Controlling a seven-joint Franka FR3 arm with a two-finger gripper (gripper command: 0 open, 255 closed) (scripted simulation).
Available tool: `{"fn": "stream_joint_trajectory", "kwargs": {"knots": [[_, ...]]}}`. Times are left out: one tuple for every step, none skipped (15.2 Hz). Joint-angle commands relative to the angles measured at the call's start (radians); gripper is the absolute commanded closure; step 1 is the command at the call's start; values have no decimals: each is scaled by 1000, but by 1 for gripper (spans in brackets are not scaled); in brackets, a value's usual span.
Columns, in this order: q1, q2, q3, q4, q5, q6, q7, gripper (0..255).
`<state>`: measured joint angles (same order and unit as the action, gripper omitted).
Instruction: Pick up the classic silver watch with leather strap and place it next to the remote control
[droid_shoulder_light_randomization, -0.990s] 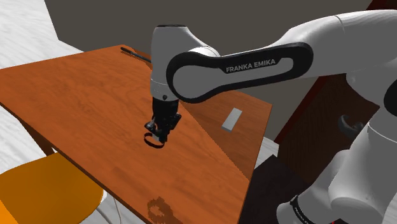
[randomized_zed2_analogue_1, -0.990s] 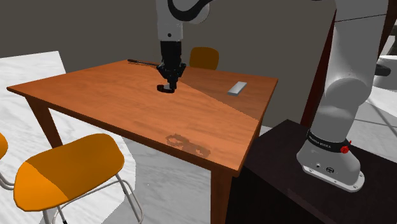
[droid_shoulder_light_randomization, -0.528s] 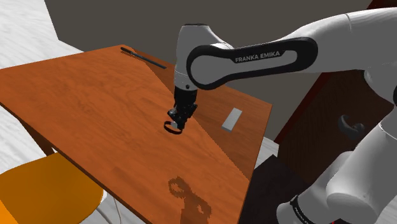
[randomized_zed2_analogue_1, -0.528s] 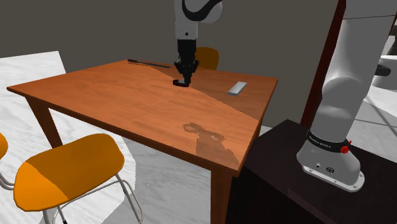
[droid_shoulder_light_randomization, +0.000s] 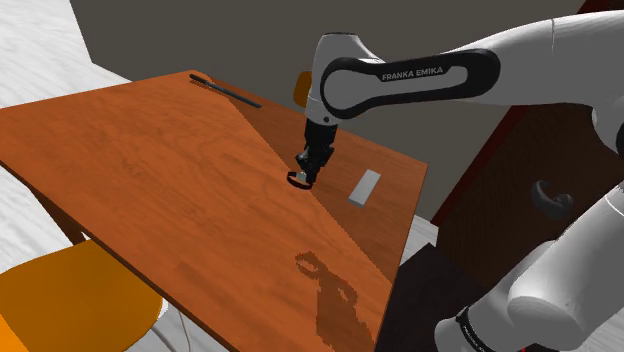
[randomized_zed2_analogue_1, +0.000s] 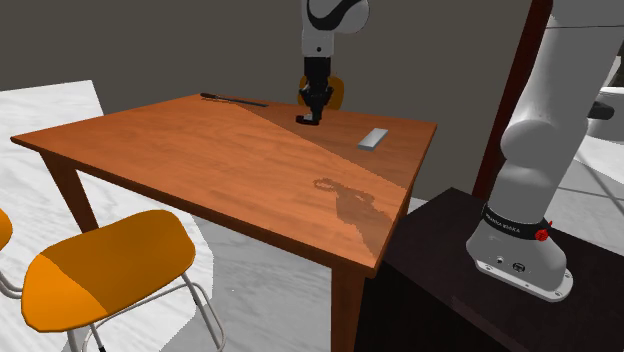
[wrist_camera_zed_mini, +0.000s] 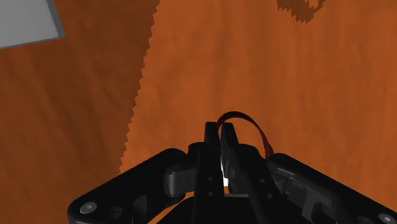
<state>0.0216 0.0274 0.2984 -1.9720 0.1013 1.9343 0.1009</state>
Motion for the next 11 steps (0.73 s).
{"fn": "stream_joint_trajectory", "kwargs": {"knots": [[-25, -5, -24, -11, -1, 2, -51, 255], [-37, -5, -35, -10, -3, -1, -74, 255], [-49, -3, -47, -7, -5, -5, -96, 255], [-61, -1, -59, -3, -7, -8, -119, 255], [-73, 3, -70, 2, -10, -12, -141, 255], [-85, 7, -81, 8, -12, -15, -163, 255], [-97, 13, -93, 15, -15, -19, -185, 255], [-109, 19, -104, 23, -18, -23, -206, 255], [-120, 26, -115, 33, -21, -27, -227, 255], [-132, 34, -125, 43, -24, -32, -249, 255], [-144, 43, -136, 55, -27, -37, -269, 255]]}}
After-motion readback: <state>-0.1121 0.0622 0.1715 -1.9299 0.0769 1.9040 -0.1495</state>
